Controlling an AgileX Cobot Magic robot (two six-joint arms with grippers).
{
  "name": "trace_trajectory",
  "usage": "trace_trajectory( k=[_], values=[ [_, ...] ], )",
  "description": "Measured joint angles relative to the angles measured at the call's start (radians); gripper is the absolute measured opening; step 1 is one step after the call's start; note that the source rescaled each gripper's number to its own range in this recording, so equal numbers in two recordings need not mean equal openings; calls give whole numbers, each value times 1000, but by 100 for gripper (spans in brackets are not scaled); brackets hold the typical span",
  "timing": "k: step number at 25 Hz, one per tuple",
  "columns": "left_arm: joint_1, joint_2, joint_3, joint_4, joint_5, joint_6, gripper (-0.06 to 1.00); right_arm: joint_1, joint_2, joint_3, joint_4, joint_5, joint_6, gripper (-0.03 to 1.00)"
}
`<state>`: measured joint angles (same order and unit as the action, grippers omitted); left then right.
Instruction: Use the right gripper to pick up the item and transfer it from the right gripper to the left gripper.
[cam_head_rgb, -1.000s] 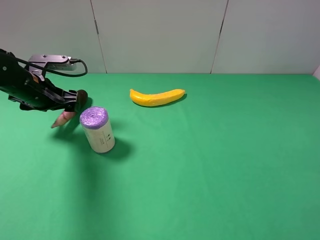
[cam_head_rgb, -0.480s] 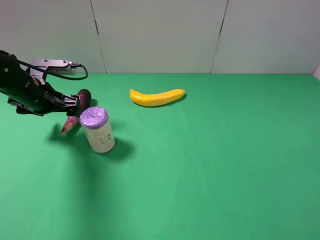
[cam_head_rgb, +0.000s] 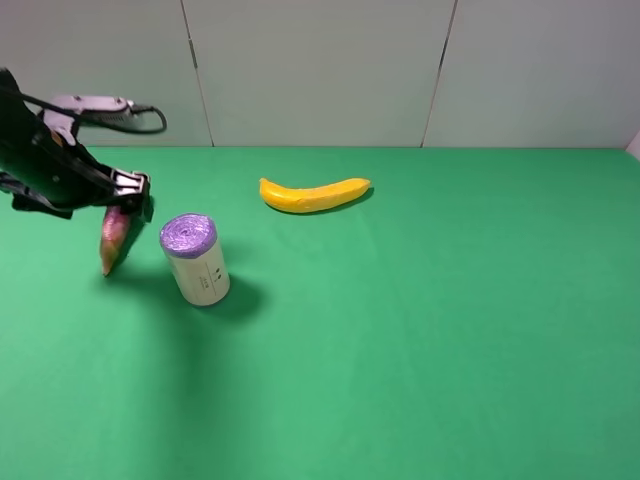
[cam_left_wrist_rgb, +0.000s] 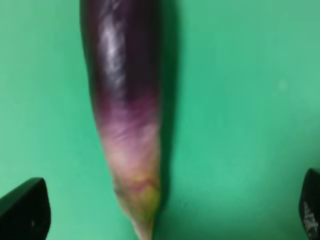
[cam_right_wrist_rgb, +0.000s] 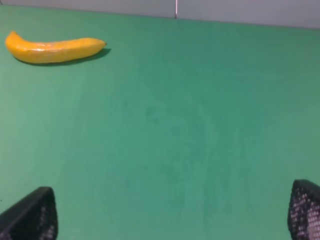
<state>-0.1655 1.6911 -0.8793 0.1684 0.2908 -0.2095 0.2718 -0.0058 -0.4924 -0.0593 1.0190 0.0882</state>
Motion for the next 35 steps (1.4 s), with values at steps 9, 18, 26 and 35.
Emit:
trace_trajectory(
  k=[9, 18, 26, 35],
  values=[
    [0, -182, -54, 0, 241, 0, 100, 0, 0, 0, 0, 0, 0, 100],
    [0, -413, -55, -3, 469, 0, 100, 0, 0, 0, 0, 0, 0, 100],
    [0, -672, -55, -8, 663, 0, 100, 0, 0, 0, 0, 0, 0, 100],
    [0, -991, -19, -15, 767, 12, 100, 0, 0, 0, 0, 0, 0, 100]
  ],
)
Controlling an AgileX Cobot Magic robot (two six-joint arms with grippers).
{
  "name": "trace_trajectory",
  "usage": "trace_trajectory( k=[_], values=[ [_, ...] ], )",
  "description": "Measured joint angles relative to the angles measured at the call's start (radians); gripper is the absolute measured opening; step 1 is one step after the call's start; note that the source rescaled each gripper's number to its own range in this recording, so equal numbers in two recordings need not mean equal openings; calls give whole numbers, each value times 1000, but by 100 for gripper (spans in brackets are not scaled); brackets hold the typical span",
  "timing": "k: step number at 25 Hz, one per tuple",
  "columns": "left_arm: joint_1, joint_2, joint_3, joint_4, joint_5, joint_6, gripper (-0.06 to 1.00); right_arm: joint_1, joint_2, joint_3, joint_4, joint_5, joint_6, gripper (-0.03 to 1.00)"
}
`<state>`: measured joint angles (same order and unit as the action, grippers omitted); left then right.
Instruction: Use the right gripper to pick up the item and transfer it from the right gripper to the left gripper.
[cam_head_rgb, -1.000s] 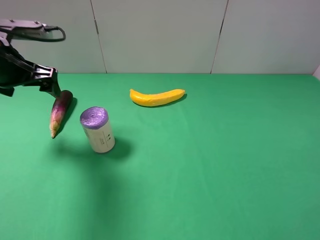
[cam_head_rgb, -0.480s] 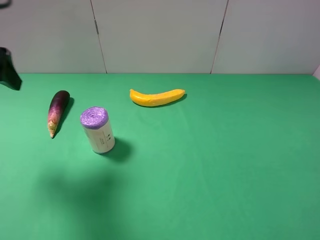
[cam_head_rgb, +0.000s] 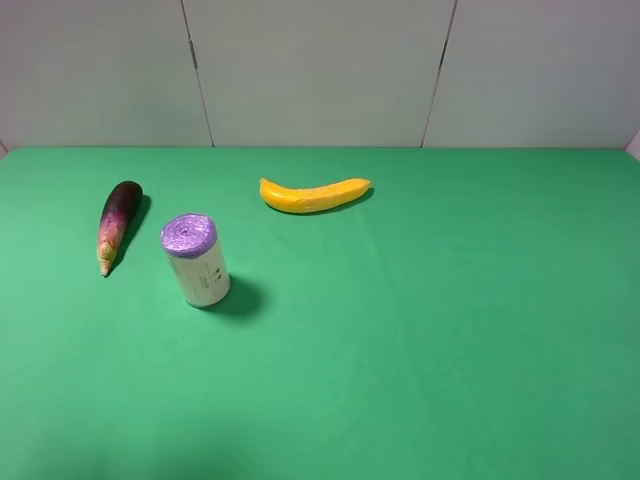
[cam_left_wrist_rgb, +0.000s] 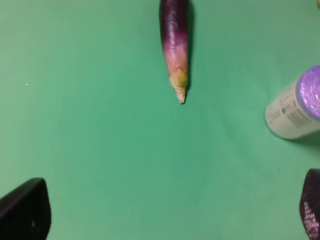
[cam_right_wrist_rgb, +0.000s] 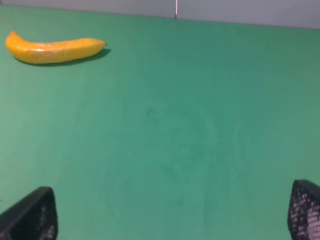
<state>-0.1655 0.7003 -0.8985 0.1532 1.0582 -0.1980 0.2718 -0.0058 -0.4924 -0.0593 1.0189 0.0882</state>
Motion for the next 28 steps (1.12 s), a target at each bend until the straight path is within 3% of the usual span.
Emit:
trace_trajectory(
  k=[8, 17, 28],
  values=[
    [0, -357, 240, -86, 59, 60, 100, 0, 0, 0, 0, 1, 0, 100],
    [0, -677, 362, -143, 88, 112, 100, 0, 0, 0, 0, 1, 0, 100],
    [0, -708, 398, -101, 15, 177, 99, 0, 0, 0, 1, 1, 0, 100]
  ],
)
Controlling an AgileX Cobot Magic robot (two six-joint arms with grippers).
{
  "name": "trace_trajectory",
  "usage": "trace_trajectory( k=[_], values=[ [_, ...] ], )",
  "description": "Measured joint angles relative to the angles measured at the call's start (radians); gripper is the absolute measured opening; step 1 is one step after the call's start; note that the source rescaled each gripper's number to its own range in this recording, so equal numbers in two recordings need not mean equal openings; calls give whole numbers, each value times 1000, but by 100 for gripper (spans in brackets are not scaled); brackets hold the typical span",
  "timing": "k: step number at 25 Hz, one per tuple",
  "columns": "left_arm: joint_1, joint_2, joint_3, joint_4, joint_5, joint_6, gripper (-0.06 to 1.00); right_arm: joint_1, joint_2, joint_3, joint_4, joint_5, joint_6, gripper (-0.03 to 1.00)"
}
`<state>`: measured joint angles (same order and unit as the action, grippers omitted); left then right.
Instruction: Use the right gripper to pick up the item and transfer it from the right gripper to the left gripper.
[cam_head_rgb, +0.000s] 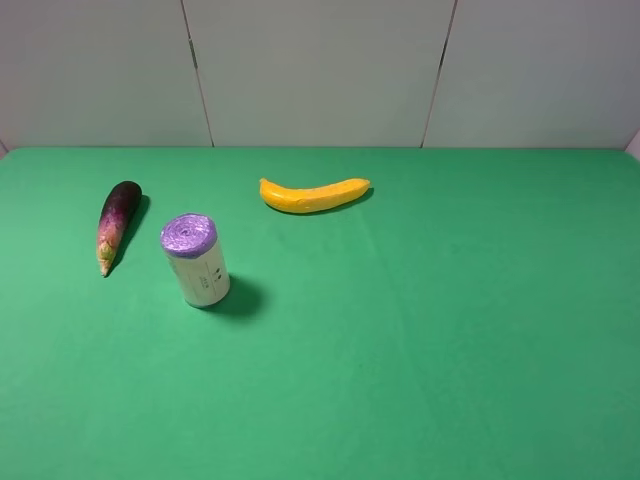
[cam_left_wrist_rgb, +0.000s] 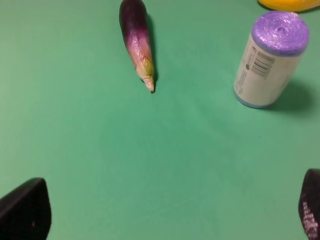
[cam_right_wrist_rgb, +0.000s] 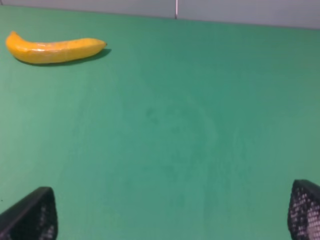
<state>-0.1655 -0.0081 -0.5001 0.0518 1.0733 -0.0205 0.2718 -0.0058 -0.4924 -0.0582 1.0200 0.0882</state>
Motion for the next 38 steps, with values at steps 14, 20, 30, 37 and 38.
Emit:
trace_trajectory(
  k=[14, 20, 30, 37, 38],
  values=[
    [0, 0, 7, -68, -14, 9, 97, 0, 0, 0, 2, -1, 0, 100],
    [0, 0, 7, -68, -14, 9, 97, 0, 0, 0, 2, -1, 0, 100],
    [129, 0, 7, -68, -14, 12, 96, -98, 0, 0, 2, -1, 0, 100],
    [161, 0, 7, -68, -14, 12, 96, -151, 0, 0, 2, -1, 0, 100],
    [161, 0, 7, -68, -14, 12, 96, -151, 0, 0, 2, -1, 0, 100]
  ],
)
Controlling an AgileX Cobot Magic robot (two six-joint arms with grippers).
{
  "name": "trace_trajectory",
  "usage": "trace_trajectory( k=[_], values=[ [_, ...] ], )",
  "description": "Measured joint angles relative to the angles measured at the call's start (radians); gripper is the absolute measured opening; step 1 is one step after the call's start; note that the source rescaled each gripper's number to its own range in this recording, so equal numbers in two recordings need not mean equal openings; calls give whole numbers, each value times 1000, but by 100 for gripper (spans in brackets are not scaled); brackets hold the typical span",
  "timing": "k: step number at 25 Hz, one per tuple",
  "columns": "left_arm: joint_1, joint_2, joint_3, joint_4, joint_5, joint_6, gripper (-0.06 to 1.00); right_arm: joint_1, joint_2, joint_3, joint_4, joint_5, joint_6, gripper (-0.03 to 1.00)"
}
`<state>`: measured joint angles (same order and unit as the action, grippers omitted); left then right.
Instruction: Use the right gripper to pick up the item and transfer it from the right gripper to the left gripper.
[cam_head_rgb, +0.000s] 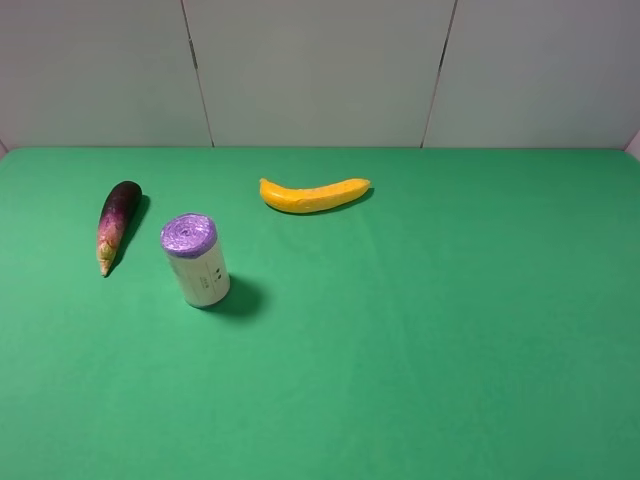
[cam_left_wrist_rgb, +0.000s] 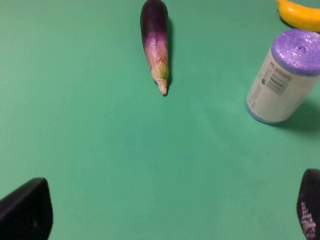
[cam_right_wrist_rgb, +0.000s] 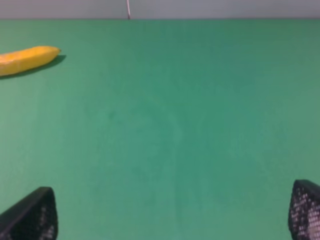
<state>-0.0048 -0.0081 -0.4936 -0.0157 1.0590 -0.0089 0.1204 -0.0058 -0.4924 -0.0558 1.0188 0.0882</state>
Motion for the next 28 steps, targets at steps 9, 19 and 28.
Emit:
trace_trajectory(
  k=[9, 19, 28],
  values=[
    [0, 0, 0, 2, 0, 0, 96, 0, 0, 0, 0, 1, 0, 100],
    [0, 0, 0, 3, 0, 0, 96, 0, 0, 0, 0, 1, 0, 100],
    [0, 0, 0, 3, -1, 0, 96, 0, 0, 0, 0, 1, 0, 100]
  ],
)
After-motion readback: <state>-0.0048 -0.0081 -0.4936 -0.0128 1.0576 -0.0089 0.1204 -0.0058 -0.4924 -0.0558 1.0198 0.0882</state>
